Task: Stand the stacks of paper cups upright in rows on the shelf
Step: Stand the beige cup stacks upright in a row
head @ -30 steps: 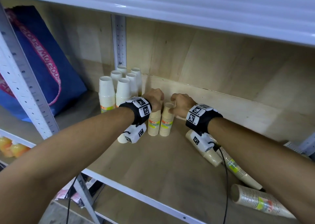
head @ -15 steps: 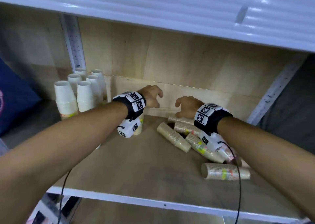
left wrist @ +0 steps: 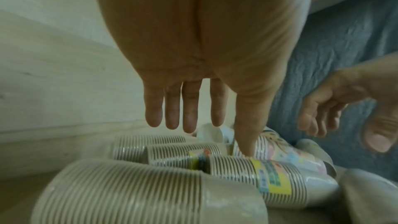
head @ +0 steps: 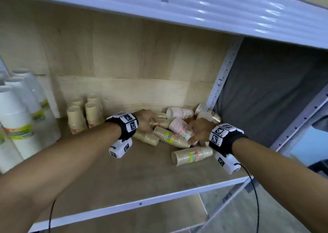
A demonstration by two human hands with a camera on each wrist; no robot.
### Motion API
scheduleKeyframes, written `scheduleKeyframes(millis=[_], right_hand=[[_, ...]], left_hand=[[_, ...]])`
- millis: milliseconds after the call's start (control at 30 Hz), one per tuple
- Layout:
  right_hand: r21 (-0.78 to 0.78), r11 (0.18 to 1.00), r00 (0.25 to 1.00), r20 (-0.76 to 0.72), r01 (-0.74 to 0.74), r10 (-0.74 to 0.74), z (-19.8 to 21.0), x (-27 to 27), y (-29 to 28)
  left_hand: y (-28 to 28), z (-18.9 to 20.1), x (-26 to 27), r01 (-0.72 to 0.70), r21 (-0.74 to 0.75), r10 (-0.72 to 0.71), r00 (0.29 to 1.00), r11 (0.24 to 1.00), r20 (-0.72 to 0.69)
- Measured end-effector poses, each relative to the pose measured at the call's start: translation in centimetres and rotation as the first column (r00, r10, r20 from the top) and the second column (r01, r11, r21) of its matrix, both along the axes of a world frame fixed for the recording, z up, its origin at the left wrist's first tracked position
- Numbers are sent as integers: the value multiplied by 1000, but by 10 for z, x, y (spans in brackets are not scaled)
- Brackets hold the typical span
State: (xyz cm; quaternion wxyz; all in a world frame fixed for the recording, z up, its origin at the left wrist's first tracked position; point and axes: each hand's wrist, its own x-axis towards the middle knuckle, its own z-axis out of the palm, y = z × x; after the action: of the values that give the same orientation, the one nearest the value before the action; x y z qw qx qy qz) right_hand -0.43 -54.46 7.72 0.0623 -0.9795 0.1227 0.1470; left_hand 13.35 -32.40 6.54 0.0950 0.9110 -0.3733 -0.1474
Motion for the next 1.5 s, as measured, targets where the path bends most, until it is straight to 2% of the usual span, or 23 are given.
scheduleKeyframes(millis=[167, 300, 433, 600, 900, 1067, 1233, 1400, 1500], right_hand=[[52, 997, 997, -41, 64, -62, -28, -25, -16], [74, 996, 995, -93, 51, -44, -40, -36, -18], [22, 999, 994, -106, 31, -28, -54, -40, -17], [-8, 1000, 994, -107, 3, -3, -57, -38, -13], [-25, 1000, 988, -152, -11, 7, -61, -38, -16], [-8, 1000, 992, -125, -16, 15, -41, -38, -11], [28, 999, 994, -101, -32, 35, -19, -33, -3], [67, 996, 996, -57, -60, 64, 7, -22, 16], [38, 994, 994, -25, -106, 107, 19, -12, 29]], left_hand=[[-5, -20, -2, 31, 70, -29, 999, 997, -21], [-2, -30, -2, 23, 115, -23, 1000, 993, -1], [0, -35, -2, 35, 157, -37, 999, 987, 10], [1, -35, -7, 41, 208, -57, 996, 977, 75], [0, -39, -10, 96, 296, -128, 987, 950, 92], [4, -34, -9, 111, 271, -125, 992, 956, 33], [14, -27, -8, 68, 209, -83, 994, 976, 68], [27, -7, -8, 29, 99, -40, 993, 995, 107], [35, 5, -6, -10, 21, 8, 995, 1000, 100]])
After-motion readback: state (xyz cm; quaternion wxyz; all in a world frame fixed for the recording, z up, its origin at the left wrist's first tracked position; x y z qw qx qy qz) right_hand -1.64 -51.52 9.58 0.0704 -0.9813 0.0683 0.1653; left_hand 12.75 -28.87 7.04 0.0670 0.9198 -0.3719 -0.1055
